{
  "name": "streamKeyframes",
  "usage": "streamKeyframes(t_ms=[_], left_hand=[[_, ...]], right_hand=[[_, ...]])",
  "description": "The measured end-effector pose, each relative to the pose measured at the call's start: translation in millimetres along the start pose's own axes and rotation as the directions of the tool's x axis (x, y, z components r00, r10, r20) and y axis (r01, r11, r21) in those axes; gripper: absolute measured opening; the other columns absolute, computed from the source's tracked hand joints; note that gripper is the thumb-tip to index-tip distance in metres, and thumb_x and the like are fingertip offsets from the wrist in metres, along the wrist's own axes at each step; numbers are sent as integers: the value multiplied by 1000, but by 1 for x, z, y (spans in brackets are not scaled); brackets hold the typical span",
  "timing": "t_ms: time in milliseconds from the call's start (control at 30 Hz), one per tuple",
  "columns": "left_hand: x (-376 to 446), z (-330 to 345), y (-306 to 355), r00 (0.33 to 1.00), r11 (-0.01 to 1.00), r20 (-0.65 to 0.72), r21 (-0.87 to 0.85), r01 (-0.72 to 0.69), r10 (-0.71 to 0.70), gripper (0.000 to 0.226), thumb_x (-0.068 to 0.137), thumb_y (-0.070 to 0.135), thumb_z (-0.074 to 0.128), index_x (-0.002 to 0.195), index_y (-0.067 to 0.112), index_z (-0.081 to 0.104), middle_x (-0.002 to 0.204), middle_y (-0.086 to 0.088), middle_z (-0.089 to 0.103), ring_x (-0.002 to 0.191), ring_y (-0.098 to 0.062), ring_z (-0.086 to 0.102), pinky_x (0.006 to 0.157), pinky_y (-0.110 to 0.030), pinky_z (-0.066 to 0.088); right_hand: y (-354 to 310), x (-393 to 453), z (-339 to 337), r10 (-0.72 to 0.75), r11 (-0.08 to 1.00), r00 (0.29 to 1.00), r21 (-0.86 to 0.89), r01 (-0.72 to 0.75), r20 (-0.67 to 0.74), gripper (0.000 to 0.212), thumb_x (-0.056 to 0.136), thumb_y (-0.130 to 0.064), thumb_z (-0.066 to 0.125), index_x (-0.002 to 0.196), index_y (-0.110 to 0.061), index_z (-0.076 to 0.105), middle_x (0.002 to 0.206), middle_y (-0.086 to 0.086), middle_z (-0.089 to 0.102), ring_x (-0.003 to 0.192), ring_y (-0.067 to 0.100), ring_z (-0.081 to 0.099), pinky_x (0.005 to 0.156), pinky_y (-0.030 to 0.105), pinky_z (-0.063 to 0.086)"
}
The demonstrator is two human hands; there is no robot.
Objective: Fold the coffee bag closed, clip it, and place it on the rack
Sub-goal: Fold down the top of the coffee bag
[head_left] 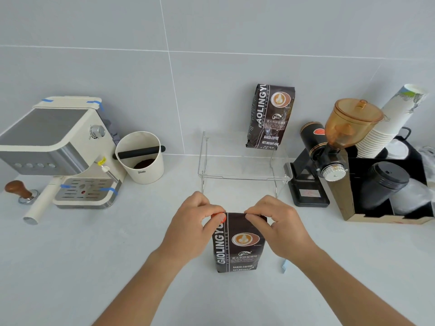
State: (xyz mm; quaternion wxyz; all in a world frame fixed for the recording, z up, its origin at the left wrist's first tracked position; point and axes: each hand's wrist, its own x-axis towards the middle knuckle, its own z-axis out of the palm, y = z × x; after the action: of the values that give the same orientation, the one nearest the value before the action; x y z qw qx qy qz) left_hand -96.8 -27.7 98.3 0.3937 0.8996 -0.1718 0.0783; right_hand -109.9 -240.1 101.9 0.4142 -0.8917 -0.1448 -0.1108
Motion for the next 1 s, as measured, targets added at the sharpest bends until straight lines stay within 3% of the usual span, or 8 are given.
streamKeyframes(t_ms=[100,233,400,500,633,733,867,1000], left_hand=[[-1,0,1,999,994,40,-99,40,-37,10,86,21,65,80,24,73,83,15,61,84,-5,58,76,-10,40],[-4,4,3,982,945,84,-270,184,-167,18,85,11,67,74,24,72,79,12,73,76,1,65,73,-10,46],[-4,11,2,947,802,182,-503,321,-265,20,83,15,65,86,34,73,66,-1,68,66,-12,60,68,-20,47],[-5,16,1,943,803,191,-495,332,-272,24,86,9,66,84,31,75,75,-1,73,70,-10,63,73,-23,51],[-9,14,-1,939,886,245,-338,318,-243,33,69,16,83,94,35,72,90,7,73,86,-5,67,83,-20,52],[-9,11,-2,945,947,259,-197,255,-200,33,74,22,79,105,32,70,95,4,67,92,-5,63,83,-19,48],[-12,9,-4,939,983,308,-50,176,-152,28,84,34,67,112,34,67,96,4,64,90,-9,60,78,-26,49],[-15,8,-6,932,995,348,32,96,-102,28,86,44,53,110,35,65,98,8,62,92,-11,59,81,-36,50]], right_hand=[[-3,0,1,55,996,998,68,-56,20,15,84,-6,69,77,-19,72,79,-10,64,76,9,60,68,12,45],[-9,-3,3,269,940,957,190,-285,106,28,87,-7,64,70,-29,67,81,-11,70,67,0,60,61,13,47],[-12,2,-2,461,751,860,420,-510,221,19,86,1,64,77,-13,73,62,-1,73,58,10,66,55,19,50],[-13,7,-2,527,661,804,462,-592,276,18,86,2,63,79,-12,72,62,4,72,56,17,65,53,24,51],[-9,12,-3,565,635,747,393,-665,352,18,86,0,61,80,-11,74,73,9,73,63,18,65,58,25,51],[-7,12,-6,534,682,733,297,-668,422,11,88,-5,63,88,-7,74,76,8,74,59,11,65,47,14,45],[-2,7,-14,388,847,751,115,-519,534,21,77,-11,76,95,-20,72,93,6,75,76,15,68,72,27,54],[0,1,-12,263,962,838,-60,-268,478,17,82,-20,68,97,-28,70,94,-5,70,86,11,64,77,26,52]])
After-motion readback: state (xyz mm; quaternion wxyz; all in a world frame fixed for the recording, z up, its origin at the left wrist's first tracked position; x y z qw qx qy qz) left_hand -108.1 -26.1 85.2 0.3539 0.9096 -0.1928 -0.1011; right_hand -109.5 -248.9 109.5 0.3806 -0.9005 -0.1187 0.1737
